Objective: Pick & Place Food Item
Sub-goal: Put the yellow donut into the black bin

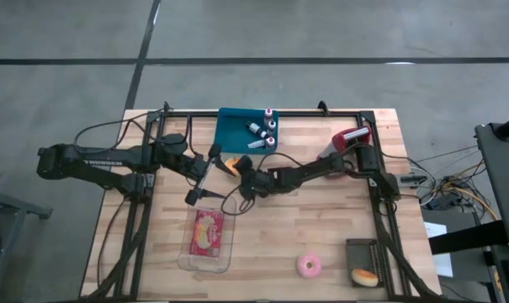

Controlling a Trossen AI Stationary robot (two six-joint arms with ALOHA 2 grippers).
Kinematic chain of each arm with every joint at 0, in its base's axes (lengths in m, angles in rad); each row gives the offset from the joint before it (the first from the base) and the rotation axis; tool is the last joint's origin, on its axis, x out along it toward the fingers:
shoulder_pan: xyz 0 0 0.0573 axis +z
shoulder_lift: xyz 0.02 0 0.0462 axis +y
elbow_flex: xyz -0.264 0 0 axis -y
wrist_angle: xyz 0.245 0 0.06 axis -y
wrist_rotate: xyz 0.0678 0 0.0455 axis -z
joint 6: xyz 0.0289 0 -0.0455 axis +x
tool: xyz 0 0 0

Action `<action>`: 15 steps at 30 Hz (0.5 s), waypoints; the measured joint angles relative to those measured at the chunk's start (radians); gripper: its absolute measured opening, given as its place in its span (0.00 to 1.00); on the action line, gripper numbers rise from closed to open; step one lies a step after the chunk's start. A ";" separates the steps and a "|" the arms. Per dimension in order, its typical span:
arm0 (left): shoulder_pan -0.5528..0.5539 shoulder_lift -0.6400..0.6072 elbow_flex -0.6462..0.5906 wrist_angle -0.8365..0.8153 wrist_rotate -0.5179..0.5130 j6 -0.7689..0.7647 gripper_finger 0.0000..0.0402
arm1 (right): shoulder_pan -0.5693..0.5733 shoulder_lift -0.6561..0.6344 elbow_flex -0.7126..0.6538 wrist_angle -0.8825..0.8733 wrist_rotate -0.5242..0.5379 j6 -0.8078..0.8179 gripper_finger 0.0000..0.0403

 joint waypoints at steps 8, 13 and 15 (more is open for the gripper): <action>0.000 0.000 0.000 0.000 0.000 0.000 0.85 | -0.009 0.016 -0.001 0.031 -0.008 -0.012 0.50; 0.000 0.000 0.000 0.000 0.000 0.000 0.85 | -0.017 0.052 0.006 0.076 -0.004 -0.026 0.50; 0.000 0.000 0.000 0.000 0.000 0.000 0.85 | -0.020 0.058 0.008 0.079 -0.006 -0.041 0.50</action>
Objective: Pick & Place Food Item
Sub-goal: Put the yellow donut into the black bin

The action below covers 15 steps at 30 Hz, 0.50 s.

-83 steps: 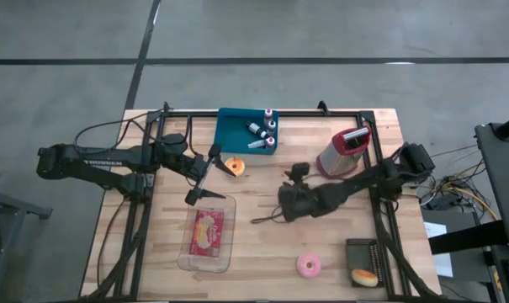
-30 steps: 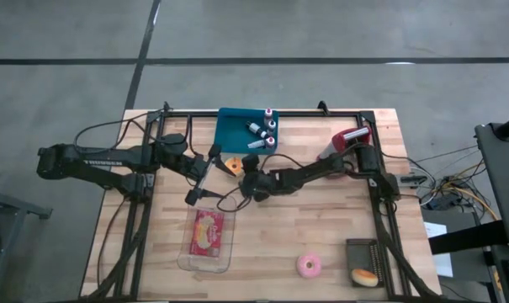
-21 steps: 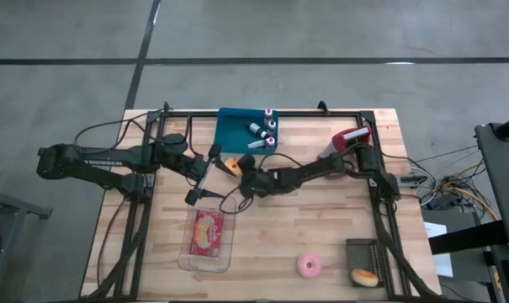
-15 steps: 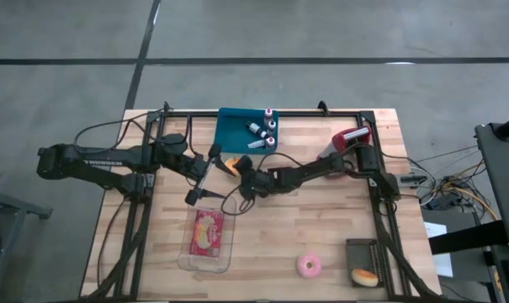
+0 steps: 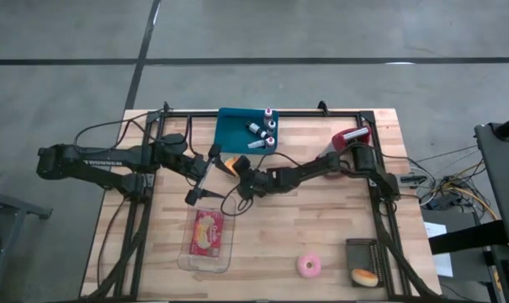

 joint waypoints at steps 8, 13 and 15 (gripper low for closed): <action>0.000 0.000 0.000 0.000 0.000 0.000 0.85 | -0.004 0.003 0.000 0.003 -0.003 -0.003 0.50; 0.000 0.000 0.000 0.000 0.000 0.000 0.85 | -0.012 0.005 -0.001 0.003 -0.006 0.009 0.50; 0.000 0.000 0.000 0.000 0.000 0.000 0.85 | -0.018 0.005 -0.002 0.003 -0.013 0.013 0.50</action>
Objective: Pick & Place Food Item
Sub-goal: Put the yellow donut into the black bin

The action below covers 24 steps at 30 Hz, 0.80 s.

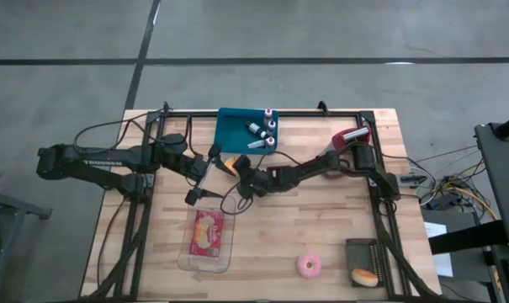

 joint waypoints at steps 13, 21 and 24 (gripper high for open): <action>0.000 0.000 0.000 0.000 0.000 0.000 0.85 | -0.009 0.000 -0.001 0.000 -0.025 0.001 0.44; 0.000 0.000 0.000 0.000 0.000 0.000 0.85 | -0.011 0.000 -0.002 -0.002 -0.022 0.027 0.32; 0.000 0.000 0.000 0.000 0.000 0.000 0.85 | -0.011 0.000 -0.002 -0.003 -0.021 0.036 0.30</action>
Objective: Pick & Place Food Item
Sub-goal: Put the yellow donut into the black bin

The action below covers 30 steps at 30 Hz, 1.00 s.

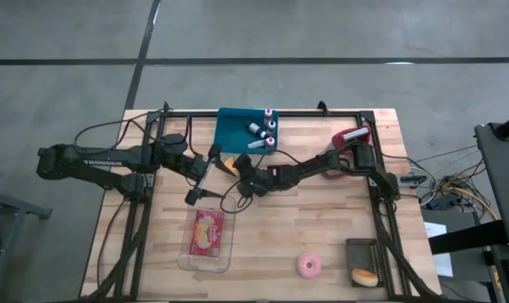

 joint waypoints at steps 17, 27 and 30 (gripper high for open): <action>0.000 0.000 0.000 0.000 0.000 0.000 0.85 | 0.000 0.000 0.000 0.001 0.007 0.000 0.21; 0.000 0.000 0.000 0.000 0.000 0.000 0.85 | 0.000 0.000 0.000 0.001 0.008 -0.004 0.16; 0.000 0.000 0.000 0.000 0.000 0.000 0.85 | 0.000 -0.007 -0.001 -0.001 0.009 -0.004 0.17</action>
